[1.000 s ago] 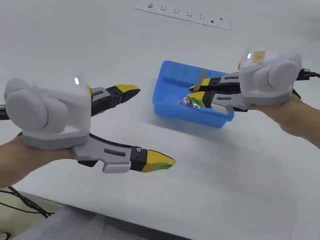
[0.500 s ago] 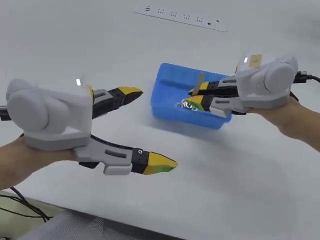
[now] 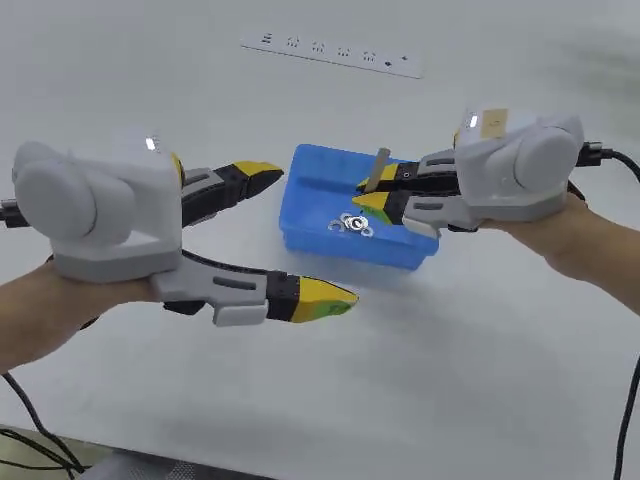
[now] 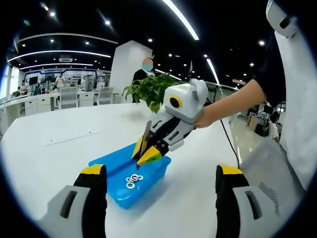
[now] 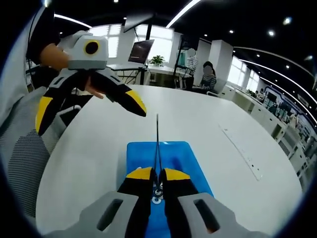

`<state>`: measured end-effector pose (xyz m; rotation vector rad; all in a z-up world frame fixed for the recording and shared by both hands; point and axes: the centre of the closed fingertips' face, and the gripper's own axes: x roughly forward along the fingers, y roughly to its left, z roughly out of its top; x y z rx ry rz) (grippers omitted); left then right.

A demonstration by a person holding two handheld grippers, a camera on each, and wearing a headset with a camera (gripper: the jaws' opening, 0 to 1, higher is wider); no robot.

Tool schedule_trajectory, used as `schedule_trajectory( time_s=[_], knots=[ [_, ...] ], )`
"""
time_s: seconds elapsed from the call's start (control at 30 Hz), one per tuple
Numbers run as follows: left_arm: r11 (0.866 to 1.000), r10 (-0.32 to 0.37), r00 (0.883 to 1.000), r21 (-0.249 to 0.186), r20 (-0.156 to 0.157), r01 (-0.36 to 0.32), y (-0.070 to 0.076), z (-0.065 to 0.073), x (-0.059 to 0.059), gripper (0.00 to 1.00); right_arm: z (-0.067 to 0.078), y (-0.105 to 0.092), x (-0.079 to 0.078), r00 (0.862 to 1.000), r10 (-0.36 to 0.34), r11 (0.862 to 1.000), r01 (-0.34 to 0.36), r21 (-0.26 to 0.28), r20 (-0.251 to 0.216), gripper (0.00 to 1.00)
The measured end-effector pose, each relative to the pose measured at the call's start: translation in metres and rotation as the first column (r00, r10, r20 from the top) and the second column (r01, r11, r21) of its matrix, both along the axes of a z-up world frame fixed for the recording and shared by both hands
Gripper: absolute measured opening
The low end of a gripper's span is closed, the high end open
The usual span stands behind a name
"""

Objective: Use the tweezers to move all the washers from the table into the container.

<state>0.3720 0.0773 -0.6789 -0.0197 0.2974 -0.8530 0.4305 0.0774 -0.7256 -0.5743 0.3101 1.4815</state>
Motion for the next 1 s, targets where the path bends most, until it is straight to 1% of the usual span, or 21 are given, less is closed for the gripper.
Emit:
schedule_trajectory(
  time_s=[0.13,0.27,0.4,0.5,0.63,0.73,0.9,1.0],
  knots=[
    [1.0,-0.018,1.0,-0.006,0.021,0.018,-0.002,0.009,0.016,0.92,0.004,-0.001,0.001,1.0,-0.009,1.0,0.009,0.004,0.005,0.08],
    [0.998,-0.056,0.998,-0.019,0.028,0.056,-0.009,0.015,0.026,0.83,0.007,-0.001,-0.001,1.0,-0.013,1.0,0.013,0.004,0.006,0.08],
    [0.996,-0.084,0.995,-0.008,0.047,0.084,-0.016,0.019,0.034,0.8,0.007,0.0,-0.005,1.0,-0.002,1.0,0.002,-0.003,0.007,0.08],
    [0.994,-0.108,0.993,-0.011,0.054,0.109,-0.023,0.023,0.036,0.76,0.009,0.001,-0.009,1.0,0.008,1.0,-0.008,-0.004,0.011,0.08],
    [0.99,-0.139,0.988,0.004,0.062,0.139,-0.031,0.024,0.038,0.71,0.009,0.003,-0.012,1.0,0.016,1.0,-0.016,-0.004,0.015,0.08],
    [0.989,-0.148,0.986,0.013,0.071,0.147,-0.033,0.025,0.038,0.67,0.01,0.004,-0.013,1.0,0.018,1.0,-0.018,-0.004,0.016,0.08],
    [0.986,-0.166,0.983,0.018,0.078,0.165,-0.034,0.027,0.039,0.58,0.01,0.004,-0.015,1.0,0.023,1.0,-0.023,-0.007,0.018,0.08],
    [0.983,-0.182,0.98,0.034,0.087,0.179,-0.035,0.029,0.038,0.51,0.011,0.004,-0.016,0.999,0.026,1.0,-0.026,-0.007,0.021,0.08]
  ],
)
